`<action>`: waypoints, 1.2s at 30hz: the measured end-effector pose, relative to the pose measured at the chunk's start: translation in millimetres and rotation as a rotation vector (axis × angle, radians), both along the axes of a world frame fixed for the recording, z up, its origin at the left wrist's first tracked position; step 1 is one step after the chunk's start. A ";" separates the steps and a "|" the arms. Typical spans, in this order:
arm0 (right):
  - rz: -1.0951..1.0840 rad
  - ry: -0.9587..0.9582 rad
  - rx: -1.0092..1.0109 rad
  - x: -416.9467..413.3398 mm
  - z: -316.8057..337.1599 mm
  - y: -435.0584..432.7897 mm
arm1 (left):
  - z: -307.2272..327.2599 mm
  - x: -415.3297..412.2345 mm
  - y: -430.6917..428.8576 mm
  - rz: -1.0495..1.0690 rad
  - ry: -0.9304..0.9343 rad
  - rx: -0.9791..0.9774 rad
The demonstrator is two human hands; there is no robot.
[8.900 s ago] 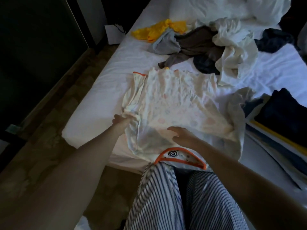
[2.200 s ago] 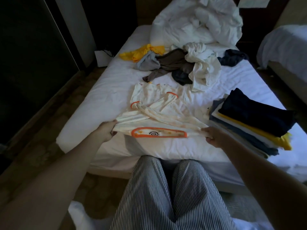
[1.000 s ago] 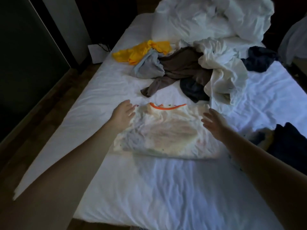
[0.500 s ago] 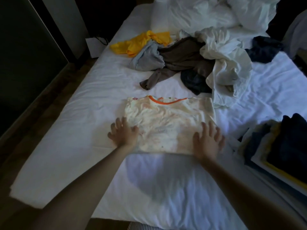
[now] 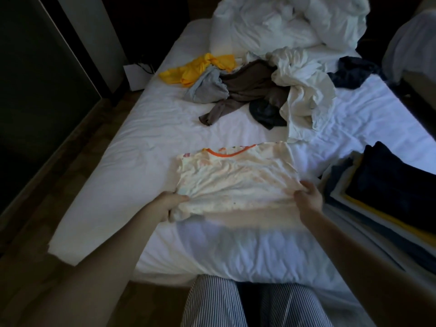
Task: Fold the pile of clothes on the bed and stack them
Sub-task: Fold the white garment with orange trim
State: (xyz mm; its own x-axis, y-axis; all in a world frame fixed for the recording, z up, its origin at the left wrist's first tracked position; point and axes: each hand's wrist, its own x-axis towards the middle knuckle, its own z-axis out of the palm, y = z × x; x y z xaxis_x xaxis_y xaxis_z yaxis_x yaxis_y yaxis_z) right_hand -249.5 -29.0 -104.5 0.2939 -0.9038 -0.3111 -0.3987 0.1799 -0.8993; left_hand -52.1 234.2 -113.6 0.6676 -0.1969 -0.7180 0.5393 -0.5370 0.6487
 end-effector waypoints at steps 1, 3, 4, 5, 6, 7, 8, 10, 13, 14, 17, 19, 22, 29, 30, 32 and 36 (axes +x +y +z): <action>-0.002 0.021 -0.015 -11.1 -0.3 5.3 | 0.8 -9.2 8.9 -0.042 0.032 0.015; 0.005 0.068 -0.054 -32.8 -7.3 17.4 | 0.8 -24.2 21.7 -0.089 0.019 0.031; 0.010 0.097 -0.087 -42.0 -11.6 23.6 | 0.5 -29.4 25.1 -0.101 -0.010 0.033; 0.021 0.122 -0.121 -49.5 -16.1 28.5 | 1.3 -34.9 25.6 -0.115 -0.040 0.046; 0.038 0.136 -0.153 -54.4 -20.2 31.7 | 1.7 -39.2 25.3 -0.140 -0.077 0.079; 0.052 0.149 -0.176 -55.8 -22.3 33.9 | 4.1 -43.5 23.0 -0.181 -0.130 0.148; 0.053 0.190 -0.180 -54.8 -24.2 35.7 | 6.6 -46.7 19.5 -0.222 -0.202 0.258; -0.032 0.358 -0.156 -50.5 -18.3 43.9 | 16.5 -54.1 7.9 -0.284 -0.387 0.516; -0.092 0.384 -0.273 -47.9 -8.5 73.2 | 27.9 -52.2 -14.7 -0.356 -0.687 0.588; -0.085 0.333 -0.327 -47.8 -10.3 86.2 | 28.2 -49.3 -23.8 -0.352 -0.791 0.473; 0.016 0.232 -0.046 -43.3 -13.4 123.0 | 26.1 -48.6 -52.7 -0.402 -0.940 0.096; 0.214 0.205 0.336 -33.6 -16.0 143.6 | 20.0 -51.9 -71.9 -0.596 -0.866 0.072; 0.212 0.003 0.681 -13.1 -22.7 158.7 | 2.6 -52.9 -93.6 -0.871 -0.744 0.120; -0.114 -0.261 0.693 23.4 -46.7 145.3 | -14.7 -3.5 -131.1 -0.902 -0.821 0.392; -0.146 -0.257 0.692 25.8 -49.7 147.3 | -14.0 3.2 -136.4 -0.924 -0.799 0.418; -0.209 -0.261 0.707 26.0 -50.9 152.3 | -10.3 12.6 -146.0 -0.986 -0.764 0.448; -0.264 -0.315 0.786 17.0 -49.1 156.9 | -3.3 24.8 -157.0 -1.029 -0.695 0.504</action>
State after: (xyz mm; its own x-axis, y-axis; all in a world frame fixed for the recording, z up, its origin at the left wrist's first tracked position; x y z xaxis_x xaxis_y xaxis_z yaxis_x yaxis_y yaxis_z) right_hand -232.5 127.9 -153.5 0.2825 -0.5129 -0.8107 -0.0116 0.8432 -0.5375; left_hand -27.3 77.2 -116.9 0.6305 -0.6428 -0.4351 -0.6104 -0.7569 0.2336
